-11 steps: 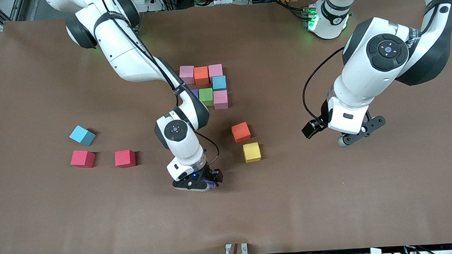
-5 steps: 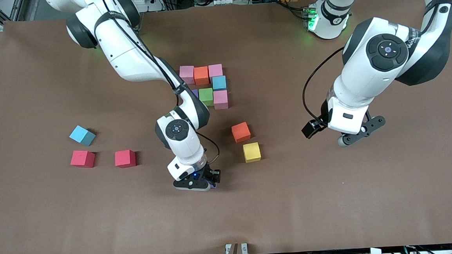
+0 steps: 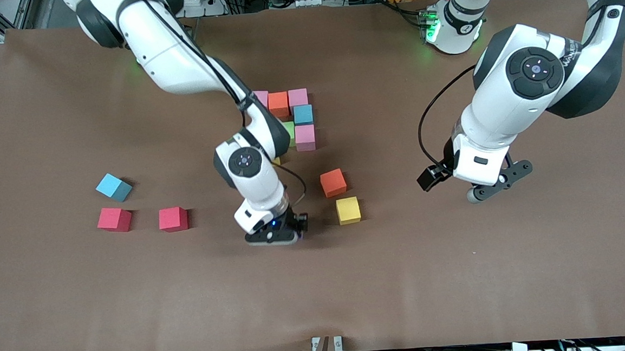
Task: Form number 2 with 11 blocks
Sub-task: 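Carry the purple cube with the right gripper to the cube cluster, then lower the purple cube with the right gripper beside the yellow cube and release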
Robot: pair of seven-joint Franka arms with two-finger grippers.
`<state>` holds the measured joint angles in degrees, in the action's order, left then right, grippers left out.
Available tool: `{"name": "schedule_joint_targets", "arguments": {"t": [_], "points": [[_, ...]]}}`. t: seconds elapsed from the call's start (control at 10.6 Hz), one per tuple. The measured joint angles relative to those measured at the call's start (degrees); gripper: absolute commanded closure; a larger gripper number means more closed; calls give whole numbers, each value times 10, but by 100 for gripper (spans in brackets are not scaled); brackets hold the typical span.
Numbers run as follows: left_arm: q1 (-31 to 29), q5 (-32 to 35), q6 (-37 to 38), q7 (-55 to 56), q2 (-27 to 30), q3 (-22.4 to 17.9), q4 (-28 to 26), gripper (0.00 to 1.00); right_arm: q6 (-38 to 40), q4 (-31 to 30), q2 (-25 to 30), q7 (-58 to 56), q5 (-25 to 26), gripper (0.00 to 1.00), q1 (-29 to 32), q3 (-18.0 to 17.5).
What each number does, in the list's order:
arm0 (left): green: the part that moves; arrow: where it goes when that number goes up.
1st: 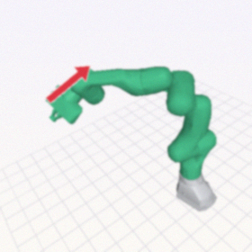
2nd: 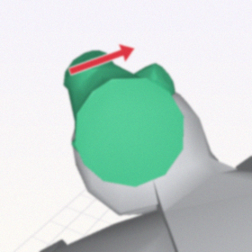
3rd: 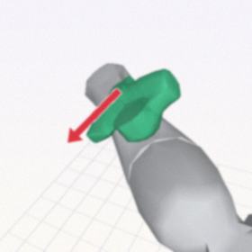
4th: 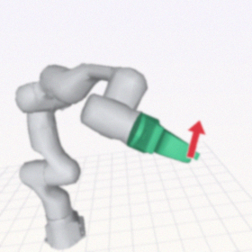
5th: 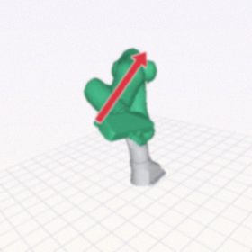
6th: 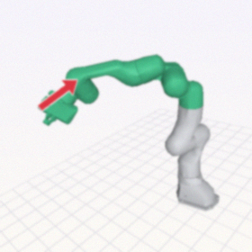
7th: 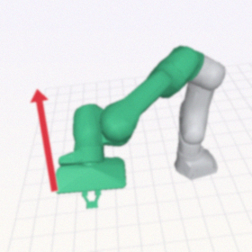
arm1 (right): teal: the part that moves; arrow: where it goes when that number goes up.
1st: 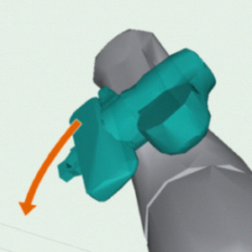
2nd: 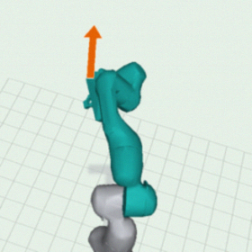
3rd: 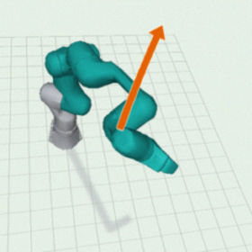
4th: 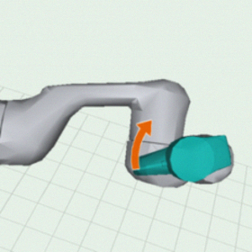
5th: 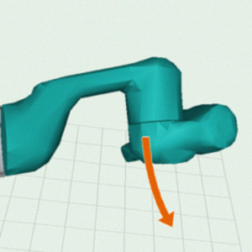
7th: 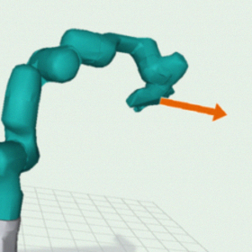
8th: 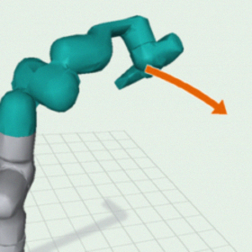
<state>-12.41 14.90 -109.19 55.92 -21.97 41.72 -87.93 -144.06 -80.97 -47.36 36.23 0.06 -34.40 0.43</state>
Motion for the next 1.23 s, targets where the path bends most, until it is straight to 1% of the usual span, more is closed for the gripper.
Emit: {"name": "schedule_joint_targets", "arguments": {"t": [0.19,0.38,0.47,0.66,0.76,0.95,1.23], "points": [[0,0,0,0,0,0,0,0,-2,-98,61,-40,0,100,10,-19],[0,0,0,0,0,0,0,0,-6,-187,119,-88,0,100,36,-41],[0,0,0,0,0,0,0,0,-20,-230,142,-104,0,100,43,-46],[0,0,0,0,0,0,0,0,-76,-310,173,-121,0,100,46,-58],[0,0,0,0,0,0,0,0,-98,-335,179,-122,0,100,47,-65],[0,0,0,0,0,0,0,0,-139,-367,185,-122,0,100,47,-78],[0,0,0,0,0,0,0,0,-156,-380,189,-125,0,100,47,-80]]}}
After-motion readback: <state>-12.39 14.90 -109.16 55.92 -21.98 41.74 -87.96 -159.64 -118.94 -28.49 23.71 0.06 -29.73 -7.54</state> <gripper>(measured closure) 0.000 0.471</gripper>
